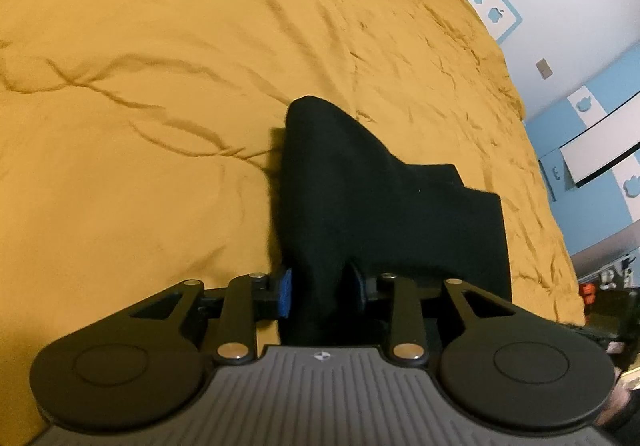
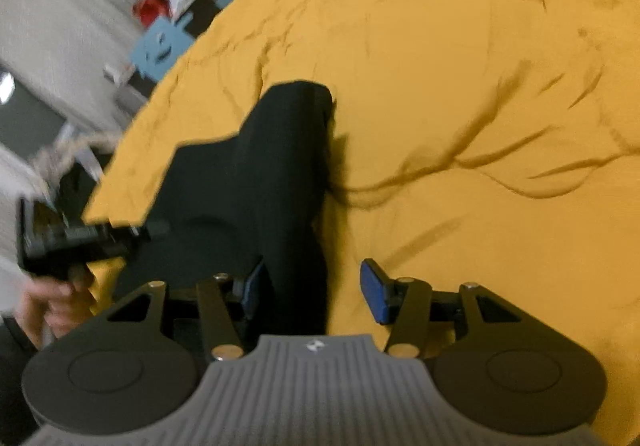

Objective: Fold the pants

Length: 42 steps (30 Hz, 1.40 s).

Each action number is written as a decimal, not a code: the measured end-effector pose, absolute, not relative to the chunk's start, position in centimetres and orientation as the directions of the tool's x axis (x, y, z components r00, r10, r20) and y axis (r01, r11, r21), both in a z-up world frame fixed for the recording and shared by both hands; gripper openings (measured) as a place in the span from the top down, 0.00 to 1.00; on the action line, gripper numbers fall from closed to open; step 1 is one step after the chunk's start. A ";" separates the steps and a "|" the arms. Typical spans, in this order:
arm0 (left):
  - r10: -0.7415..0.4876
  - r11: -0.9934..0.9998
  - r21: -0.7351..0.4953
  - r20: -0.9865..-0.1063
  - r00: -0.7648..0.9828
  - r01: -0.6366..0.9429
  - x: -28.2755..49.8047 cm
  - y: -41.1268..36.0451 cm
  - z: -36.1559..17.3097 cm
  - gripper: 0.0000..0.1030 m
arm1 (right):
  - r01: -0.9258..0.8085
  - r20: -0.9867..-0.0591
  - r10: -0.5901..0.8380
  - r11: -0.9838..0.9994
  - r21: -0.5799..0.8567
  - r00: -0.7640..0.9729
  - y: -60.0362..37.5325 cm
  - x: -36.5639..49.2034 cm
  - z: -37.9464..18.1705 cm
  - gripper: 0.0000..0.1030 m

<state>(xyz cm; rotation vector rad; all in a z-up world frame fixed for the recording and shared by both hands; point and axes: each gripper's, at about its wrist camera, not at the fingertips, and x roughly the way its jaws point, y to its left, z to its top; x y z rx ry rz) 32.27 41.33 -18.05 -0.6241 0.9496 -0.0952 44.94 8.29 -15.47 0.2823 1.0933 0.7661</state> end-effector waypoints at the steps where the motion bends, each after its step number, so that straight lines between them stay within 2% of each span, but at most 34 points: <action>1: -0.337 0.821 -0.537 -0.730 0.594 -0.195 31.5 41.3 -17.7 0.64 | -0.426 -0.706 0.661 0.732 0.532 0.255 8.4 44.8 -14.9 0.55; 3: -0.330 0.822 -0.538 -0.720 0.611 -0.190 30.2 41.3 -16.7 0.64 | -0.483 -0.700 0.627 0.756 0.441 0.342 8.4 43.7 -13.1 0.55; 6: -0.322 0.837 -0.522 -0.712 0.624 -0.163 28.5 40.3 -15.8 0.64 | -0.570 -0.640 0.620 0.755 0.326 0.455 9.8 43.0 -10.6 0.59; 8: -0.287 0.872 -0.463 -0.748 0.599 -0.160 27.9 39.2 -16.5 0.64 | -0.585 -0.609 0.644 0.739 0.335 0.464 11.4 43.8 -9.9 0.63; 10: -0.265 0.888 -0.431 -0.765 0.587 -0.160 27.2 38.5 -17.3 0.64 | -0.586 -0.623 0.645 0.734 0.344 0.442 13.2 45.3 -10.2 0.66; 12: -0.262 0.882 -0.440 -0.757 0.598 -0.170 26.3 38.6 -17.6 0.64 | -0.564 -0.657 0.614 0.757 0.331 0.438 14.8 46.9 -11.1 0.71; 18: -0.287 0.849 -0.490 -0.740 0.609 -0.196 24.5 39.6 -17.9 0.64 | -0.470 -0.712 0.500 0.842 0.265 0.494 16.6 50.2 -13.8 0.71; 21: -0.269 0.852 -0.481 -0.742 0.614 -0.207 24.7 39.4 -17.3 0.64 | -0.439 -0.670 0.471 0.868 0.233 0.574 16.0 48.7 -12.4 0.72; 25: -0.249 0.847 -0.480 -0.738 0.628 -0.228 24.0 39.0 -17.5 0.64 | -0.507 -0.588 0.571 0.811 0.293 0.574 14.2 43.9 -10.6 0.72; 28: -0.227 0.840 -0.480 -0.732 0.643 -0.251 23.8 38.8 -17.4 0.63 | -0.563 -0.607 0.586 0.785 0.259 0.537 13.5 40.7 -11.3 0.72; 31: -0.167 0.837 -0.462 -0.726 0.667 -0.293 23.1 38.7 -16.7 0.59 | -0.539 -0.677 0.552 0.800 0.265 0.487 12.4 39.4 -13.0 0.72; 34: -0.097 0.851 -0.411 -0.737 0.669 -0.328 22.0 38.3 -15.3 0.49 | -0.462 -0.683 0.536 0.829 0.315 0.497 10.1 38.2 -13.0 0.66; 36: -0.038 0.874 -0.348 -0.744 0.667 -0.339 21.3 37.3 -13.9 0.35 | -0.419 -0.687 0.518 0.847 0.327 0.510 8.8 37.1 -12.4 0.65; 37: -0.009 0.886 -0.315 -0.746 0.666 -0.341 20.9 36.6 -13.1 0.33 | -0.412 -0.686 0.517 0.848 0.333 0.511 8.1 36.4 -12.1 0.64; 39: 0.046 0.905 -0.254 -0.741 0.670 -0.343 20.1 35.0 -11.5 0.21 | -0.401 -0.684 0.513 0.852 0.336 0.518 7.7 35.4 -11.0 0.58; 41: 0.089 0.912 -0.210 -0.738 0.669 -0.353 19.5 33.4 -10.2 0.14 | -0.400 -0.685 0.493 0.863 0.309 0.535 7.6 34.1 -9.6 0.39; 42: 0.106 0.914 -0.193 -0.735 0.670 -0.356 19.3 32.6 -9.7 0.14 | -0.401 -0.681 0.483 0.868 0.292 0.550 7.8 33.5 -8.8 0.33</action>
